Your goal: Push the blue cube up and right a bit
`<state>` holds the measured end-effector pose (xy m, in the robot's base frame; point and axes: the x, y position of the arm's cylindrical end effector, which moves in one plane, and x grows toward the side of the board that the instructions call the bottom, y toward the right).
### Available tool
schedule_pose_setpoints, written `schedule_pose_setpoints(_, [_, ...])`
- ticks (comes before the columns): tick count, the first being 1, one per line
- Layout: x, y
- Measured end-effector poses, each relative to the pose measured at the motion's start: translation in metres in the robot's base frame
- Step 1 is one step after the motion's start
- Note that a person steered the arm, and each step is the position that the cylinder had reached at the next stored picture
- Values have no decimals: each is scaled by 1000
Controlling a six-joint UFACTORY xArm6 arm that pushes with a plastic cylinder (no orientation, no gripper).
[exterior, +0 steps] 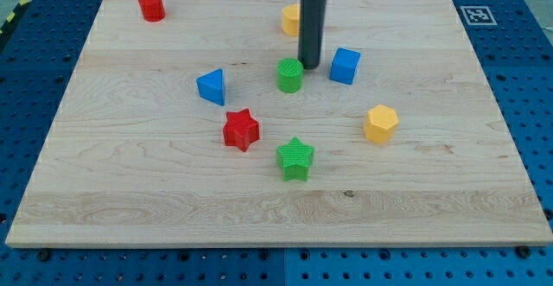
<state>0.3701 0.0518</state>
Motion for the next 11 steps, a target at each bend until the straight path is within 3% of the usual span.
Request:
schedule_pose_setpoints(1, [21, 9])
schedule_pose_setpoints(5, [9, 105])
schedule_pose_setpoints(9, [-67, 101])
schedule_pose_setpoints(11, [-82, 34])
